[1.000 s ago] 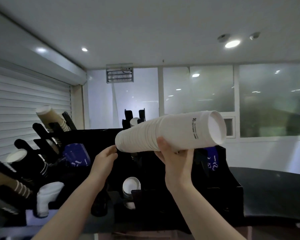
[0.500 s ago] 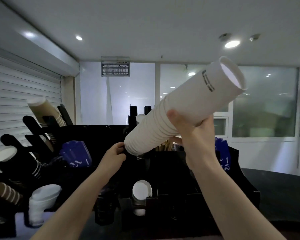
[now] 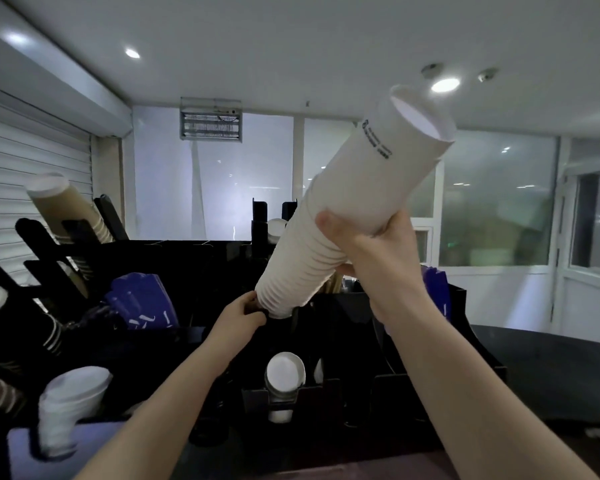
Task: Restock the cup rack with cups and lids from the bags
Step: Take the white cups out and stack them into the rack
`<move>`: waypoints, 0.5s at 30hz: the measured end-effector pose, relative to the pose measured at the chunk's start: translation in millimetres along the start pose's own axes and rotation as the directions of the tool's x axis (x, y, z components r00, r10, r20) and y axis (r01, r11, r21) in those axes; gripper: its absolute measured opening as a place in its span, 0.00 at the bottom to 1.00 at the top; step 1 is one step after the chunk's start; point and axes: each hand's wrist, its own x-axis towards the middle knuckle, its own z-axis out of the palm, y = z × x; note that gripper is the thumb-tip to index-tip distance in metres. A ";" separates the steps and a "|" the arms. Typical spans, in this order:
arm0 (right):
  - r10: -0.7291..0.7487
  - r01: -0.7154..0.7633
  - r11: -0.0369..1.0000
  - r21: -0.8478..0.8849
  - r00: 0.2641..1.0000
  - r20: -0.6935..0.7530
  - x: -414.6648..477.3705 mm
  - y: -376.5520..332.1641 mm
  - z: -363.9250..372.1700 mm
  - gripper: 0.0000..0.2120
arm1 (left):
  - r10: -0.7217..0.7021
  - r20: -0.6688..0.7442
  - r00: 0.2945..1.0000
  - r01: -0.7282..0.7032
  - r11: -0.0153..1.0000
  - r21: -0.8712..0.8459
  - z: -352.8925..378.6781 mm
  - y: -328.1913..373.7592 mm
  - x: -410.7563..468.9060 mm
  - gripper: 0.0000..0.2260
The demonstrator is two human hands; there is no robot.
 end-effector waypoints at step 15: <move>0.003 0.048 0.951 -0.307 0.986 0.164 16.9 23.8 45.3 0.31 | 0.060 0.126 0.990 -0.067 0.997 0.049 -11.1 -11.3 -0.7 0.26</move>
